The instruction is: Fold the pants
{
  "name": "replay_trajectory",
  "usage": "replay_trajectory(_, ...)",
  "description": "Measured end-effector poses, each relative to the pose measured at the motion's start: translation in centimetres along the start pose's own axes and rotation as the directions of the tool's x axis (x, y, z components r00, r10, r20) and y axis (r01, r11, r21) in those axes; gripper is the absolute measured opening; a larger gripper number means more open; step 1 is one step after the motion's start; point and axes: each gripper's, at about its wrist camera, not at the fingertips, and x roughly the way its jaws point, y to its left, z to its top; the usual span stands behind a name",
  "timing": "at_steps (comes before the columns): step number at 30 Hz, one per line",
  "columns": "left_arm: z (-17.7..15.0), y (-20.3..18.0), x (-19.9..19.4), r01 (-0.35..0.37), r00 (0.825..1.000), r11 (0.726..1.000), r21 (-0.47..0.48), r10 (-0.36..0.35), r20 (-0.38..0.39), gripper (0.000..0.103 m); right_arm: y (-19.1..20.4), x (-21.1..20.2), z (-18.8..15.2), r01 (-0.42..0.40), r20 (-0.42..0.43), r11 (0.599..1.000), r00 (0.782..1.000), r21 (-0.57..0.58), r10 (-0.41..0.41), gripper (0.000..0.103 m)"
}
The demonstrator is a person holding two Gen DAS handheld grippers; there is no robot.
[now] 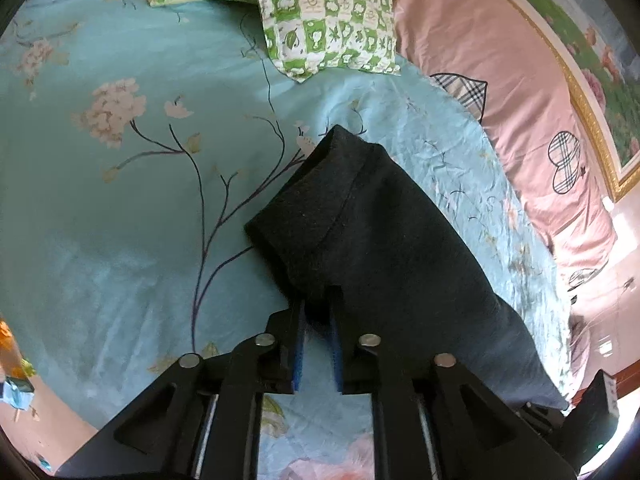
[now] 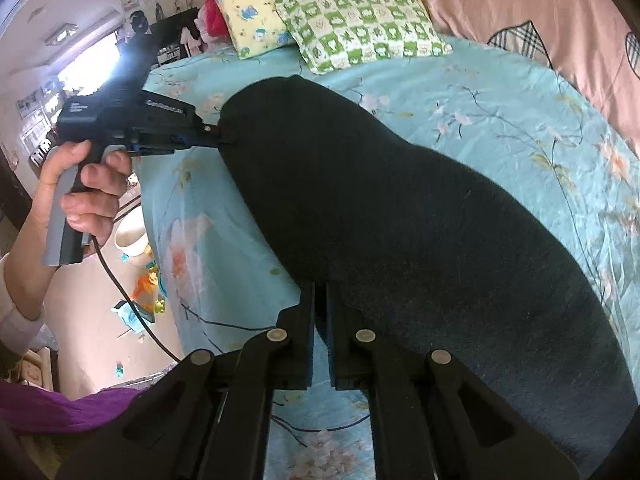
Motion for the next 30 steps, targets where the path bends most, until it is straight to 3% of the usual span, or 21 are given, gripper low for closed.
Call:
replay_trajectory(2, 0.0, -0.1, -0.5, -0.018, 1.000, 1.000, -0.001, 0.018, 0.008, 0.021, -0.1, -0.3, 0.1, 0.005, 0.004, 1.000, 1.000, 0.005, -0.005, 0.018)
replay_trajectory(3, 0.0, 0.0, -0.8, -0.023, 1.000, 1.000, -0.007, 0.023, 0.007, 0.030, 0.0, -0.5, 0.1, 0.004, 0.009, 1.000, 1.000, 0.007, -0.004, 0.022)
replay_trajectory(4, 0.0, 0.2, -1.1, -0.021, 1.000, 1.000, -0.018, 0.021, 0.008, 0.038, -0.1, -0.8, 0.3, 0.002, 0.018, 1.000, 1.000, 0.011, -0.002, 0.036)
replay_trajectory(5, 0.1, 0.4, -1.3, -0.016, 1.000, 0.999, -0.028, 0.016, 0.011, 0.039, -0.2, -1.2, 0.4, -0.003, 0.032, 1.000, 0.999, 0.020, 0.002, 0.045)
replay_trajectory(11, 0.3, 0.7, -1.9, 0.000, 1.000, 0.999, -0.050, 0.000, 0.003, 0.044, -2.2, -4.6, 1.7, -0.072, 0.140, 0.991, 0.989, 0.116, 0.055, 0.046)
replay_trajectory(13, 0.5, 0.5, -1.8, 0.002, 1.000, 0.999, -0.049, -0.002, -0.001, 0.051, -3.7, -5.3, 2.4, -0.073, 0.164, 0.985, 0.985, 0.159, 0.047, 0.046)
replay_trajectory(20, 1.1, -0.9, -1.9, -0.003, 1.000, 1.000, -0.024, 0.003, 0.001, 0.057, -9.8, -6.0, 4.2, -0.049, 0.203, 0.949, 0.979, 0.310, -0.015, 0.046)
replay_trajectory(24, 1.8, -0.1, -1.1, -0.061, 0.998, 0.997, -0.045, 0.062, 0.006, 0.058, -12.4, -4.1, 5.5, -0.094, 0.175, 0.925, 0.984, 0.369, 0.030, 0.046)
replay_trajectory(27, 2.3, 0.9, 0.0, -0.040, 0.999, 0.995, -0.089, 0.038, -0.024, 0.058, -14.5, -1.4, 6.3, -0.138, 0.122, 0.895, 0.988, 0.424, 0.095, 0.046)
replay_trajectory(30, 2.6, 1.1, 1.2, -0.062, 0.997, 0.994, -0.086, 0.058, -0.045, 0.058, -15.9, 1.4, 6.8, -0.164, 0.055, 0.874, 0.986, 0.457, 0.156, 0.046)
